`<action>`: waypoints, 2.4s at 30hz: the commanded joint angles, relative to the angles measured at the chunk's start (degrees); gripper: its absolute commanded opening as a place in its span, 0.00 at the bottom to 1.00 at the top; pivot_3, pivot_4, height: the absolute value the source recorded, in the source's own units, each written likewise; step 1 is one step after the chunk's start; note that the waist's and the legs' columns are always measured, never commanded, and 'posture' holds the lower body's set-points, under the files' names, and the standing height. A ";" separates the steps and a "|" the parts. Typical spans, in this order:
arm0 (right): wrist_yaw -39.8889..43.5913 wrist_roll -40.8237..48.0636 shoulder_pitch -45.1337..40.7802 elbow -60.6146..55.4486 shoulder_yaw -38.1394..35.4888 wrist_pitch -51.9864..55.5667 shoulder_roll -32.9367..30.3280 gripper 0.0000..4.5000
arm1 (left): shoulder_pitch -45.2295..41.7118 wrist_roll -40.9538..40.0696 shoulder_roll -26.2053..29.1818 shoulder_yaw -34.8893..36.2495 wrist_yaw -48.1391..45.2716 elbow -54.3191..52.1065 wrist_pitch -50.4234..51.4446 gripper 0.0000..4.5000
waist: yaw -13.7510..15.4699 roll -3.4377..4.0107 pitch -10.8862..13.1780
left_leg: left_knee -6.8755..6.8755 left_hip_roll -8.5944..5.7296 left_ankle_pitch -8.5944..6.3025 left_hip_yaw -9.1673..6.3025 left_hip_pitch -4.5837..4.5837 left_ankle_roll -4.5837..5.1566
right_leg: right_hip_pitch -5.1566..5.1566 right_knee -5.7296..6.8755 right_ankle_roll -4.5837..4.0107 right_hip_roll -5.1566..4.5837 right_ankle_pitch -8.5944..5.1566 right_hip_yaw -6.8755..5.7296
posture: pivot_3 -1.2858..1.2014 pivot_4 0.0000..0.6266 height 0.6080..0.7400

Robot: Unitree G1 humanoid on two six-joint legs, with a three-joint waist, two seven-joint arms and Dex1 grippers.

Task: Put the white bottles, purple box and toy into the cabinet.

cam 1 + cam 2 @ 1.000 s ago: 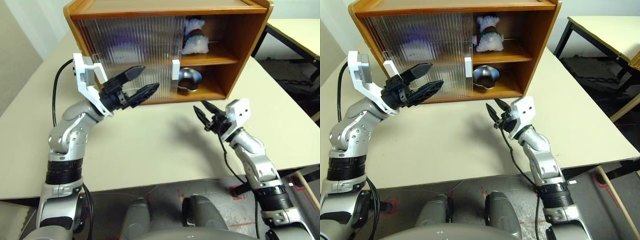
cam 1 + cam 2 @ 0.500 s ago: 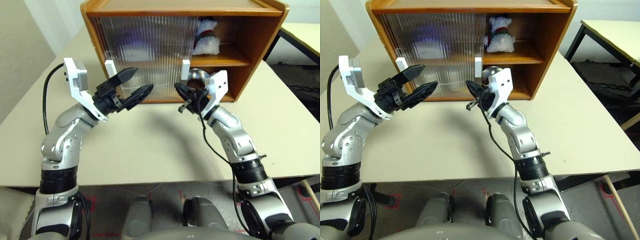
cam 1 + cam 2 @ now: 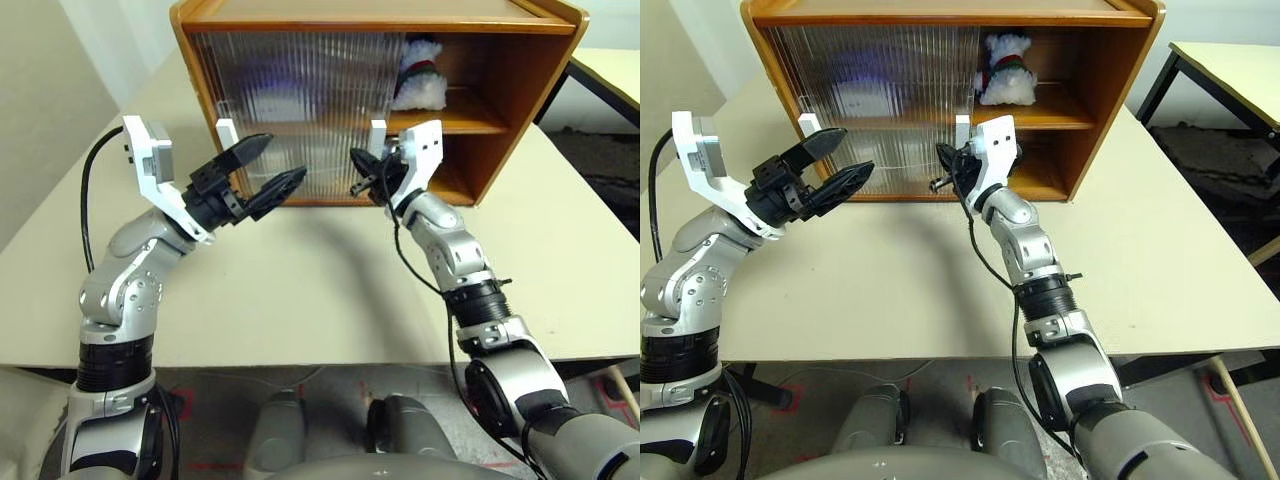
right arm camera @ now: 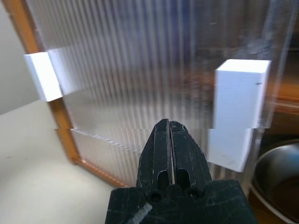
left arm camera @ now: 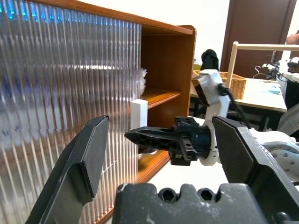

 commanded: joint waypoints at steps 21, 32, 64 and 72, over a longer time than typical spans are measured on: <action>-20.74 -6.50 8.01 -13.14 -4.55 0.15 0.96 0.01 | -1.80 0.52 -0.90 -1.47 -1.56 2.44 -0.59 1.00 | -0.28 -0.01 -0.01 | 0.02 0.00 0.00 0.00 0.00 -0.01 | 0.00 0.02 -0.01 -0.03 -0.01 0.00 | 0.57 0.00 1.00; -21.20 -5.36 7.56 -10.89 -7.21 2.20 -1.06 0.01 | -2.82 0.85 -1.57 -1.92 -2.07 3.44 -0.82 1.00 | -0.24 -0.10 -0.07 | 0.11 -0.02 0.00 0.00 -0.01 0.00 | 0.03 0.05 0.00 -0.08 0.00 -0.01 | 0.56 0.00 1.00; -36.22 -11.33 6.30 -6.32 -12.61 -0.16 -5.75 0.01 | -3.58 0.86 -1.73 -2.38 -2.35 4.26 -1.36 1.00 | -0.49 -0.15 -0.11 | 0.15 -0.06 0.07 0.01 -0.02 0.12 | 0.06 0.03 0.00 -0.14 0.00 -0.01 | 0.56 0.00 1.00; -37.69 -12.39 6.54 -6.02 -12.94 -0.67 -6.34 0.01 | -3.69 0.89 -1.72 -2.43 -2.48 4.43 -1.39 1.00 | -0.80 -0.14 -0.10 | 0.12 -0.06 0.10 0.01 -0.03 0.16 | 0.05 0.03 0.00 -0.13 -0.01 -0.01 | 0.56 0.00 1.00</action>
